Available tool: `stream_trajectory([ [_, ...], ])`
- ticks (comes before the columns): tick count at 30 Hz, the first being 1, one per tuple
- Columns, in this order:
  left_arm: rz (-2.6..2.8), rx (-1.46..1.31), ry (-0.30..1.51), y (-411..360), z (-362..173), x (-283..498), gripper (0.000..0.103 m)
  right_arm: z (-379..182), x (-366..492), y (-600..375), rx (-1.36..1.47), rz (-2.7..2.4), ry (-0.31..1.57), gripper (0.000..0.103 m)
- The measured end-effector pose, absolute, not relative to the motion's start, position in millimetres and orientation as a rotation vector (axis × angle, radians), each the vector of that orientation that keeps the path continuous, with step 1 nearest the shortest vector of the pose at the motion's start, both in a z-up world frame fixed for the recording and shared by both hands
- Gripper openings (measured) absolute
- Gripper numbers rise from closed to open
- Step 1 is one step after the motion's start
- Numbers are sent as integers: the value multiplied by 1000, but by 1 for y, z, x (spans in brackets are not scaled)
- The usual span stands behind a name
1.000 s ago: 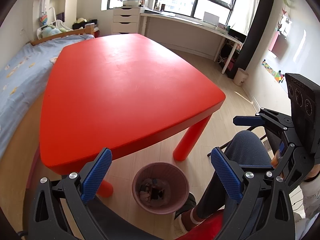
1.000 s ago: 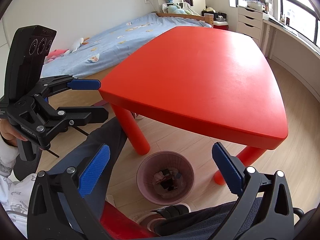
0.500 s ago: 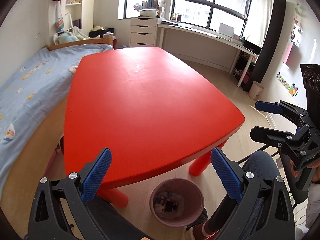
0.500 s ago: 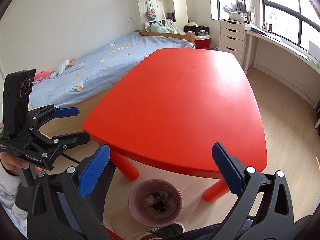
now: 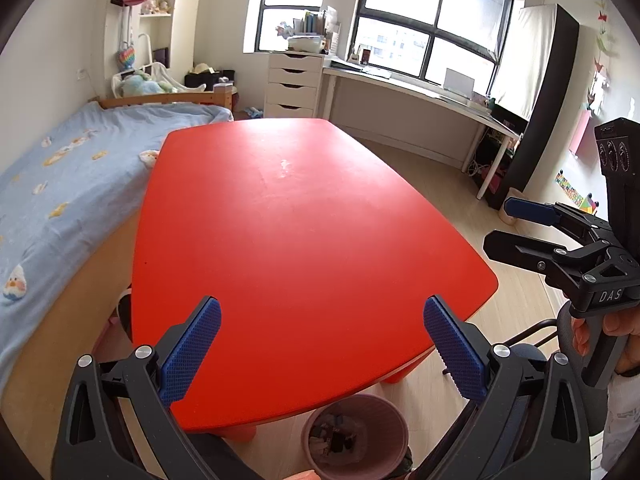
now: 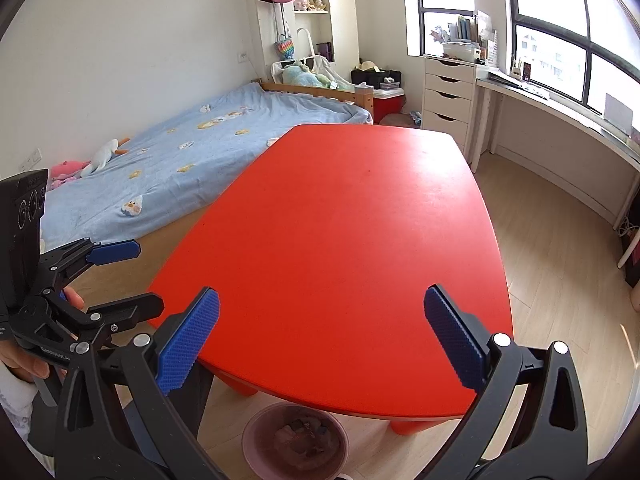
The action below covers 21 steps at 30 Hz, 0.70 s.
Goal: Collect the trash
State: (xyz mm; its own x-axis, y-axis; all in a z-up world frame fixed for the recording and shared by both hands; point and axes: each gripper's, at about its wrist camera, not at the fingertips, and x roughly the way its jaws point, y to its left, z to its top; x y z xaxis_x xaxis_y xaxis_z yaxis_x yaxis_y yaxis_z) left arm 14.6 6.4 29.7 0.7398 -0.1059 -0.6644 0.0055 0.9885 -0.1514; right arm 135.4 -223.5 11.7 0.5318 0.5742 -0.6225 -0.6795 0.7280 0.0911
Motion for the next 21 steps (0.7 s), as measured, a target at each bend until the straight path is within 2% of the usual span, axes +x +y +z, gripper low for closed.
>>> stream_trajectory([
  [21, -36, -138, 710, 6, 33, 16, 97, 4, 145, -222, -169, 747, 707, 100],
])
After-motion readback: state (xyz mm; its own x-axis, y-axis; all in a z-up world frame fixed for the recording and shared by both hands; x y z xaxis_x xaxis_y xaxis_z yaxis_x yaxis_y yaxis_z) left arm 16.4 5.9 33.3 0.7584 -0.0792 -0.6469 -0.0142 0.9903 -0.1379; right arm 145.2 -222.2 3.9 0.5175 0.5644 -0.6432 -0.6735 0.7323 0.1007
